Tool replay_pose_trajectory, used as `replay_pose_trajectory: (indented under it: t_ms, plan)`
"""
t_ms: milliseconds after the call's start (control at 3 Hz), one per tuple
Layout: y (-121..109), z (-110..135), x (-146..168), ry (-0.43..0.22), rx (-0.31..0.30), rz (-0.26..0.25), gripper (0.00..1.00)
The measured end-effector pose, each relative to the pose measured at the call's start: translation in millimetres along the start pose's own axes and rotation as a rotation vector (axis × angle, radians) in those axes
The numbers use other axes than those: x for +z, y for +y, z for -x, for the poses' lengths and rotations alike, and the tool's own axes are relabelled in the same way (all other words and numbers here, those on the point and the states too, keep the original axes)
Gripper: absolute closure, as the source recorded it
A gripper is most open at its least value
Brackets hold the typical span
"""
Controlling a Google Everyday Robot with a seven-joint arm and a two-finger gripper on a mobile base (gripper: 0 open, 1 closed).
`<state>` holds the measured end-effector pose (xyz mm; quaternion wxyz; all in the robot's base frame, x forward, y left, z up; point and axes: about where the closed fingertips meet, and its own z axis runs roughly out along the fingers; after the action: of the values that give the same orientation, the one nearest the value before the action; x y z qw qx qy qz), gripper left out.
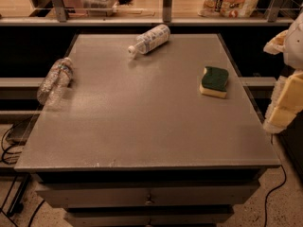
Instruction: Move sponge near water bottle
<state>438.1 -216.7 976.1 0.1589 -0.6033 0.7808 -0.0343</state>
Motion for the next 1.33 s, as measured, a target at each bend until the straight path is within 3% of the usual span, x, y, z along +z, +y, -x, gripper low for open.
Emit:
replay_pose_trajectory:
  t_ms: [333, 667, 1000, 1333]
  plan:
    - [0.0, 0.0, 0.0, 0.000, 0.000, 0.000, 0.00]
    - [-8.2, 3.1, 0.9, -0.021, 0.044, -0.033, 0.00]
    - [-23.8, 6.0, 5.7, -0.124, 0.116, -0.071, 0.00]
    - [-43.8, 19.2, 12.1, -0.246, 0.134, -0.060, 0.00]
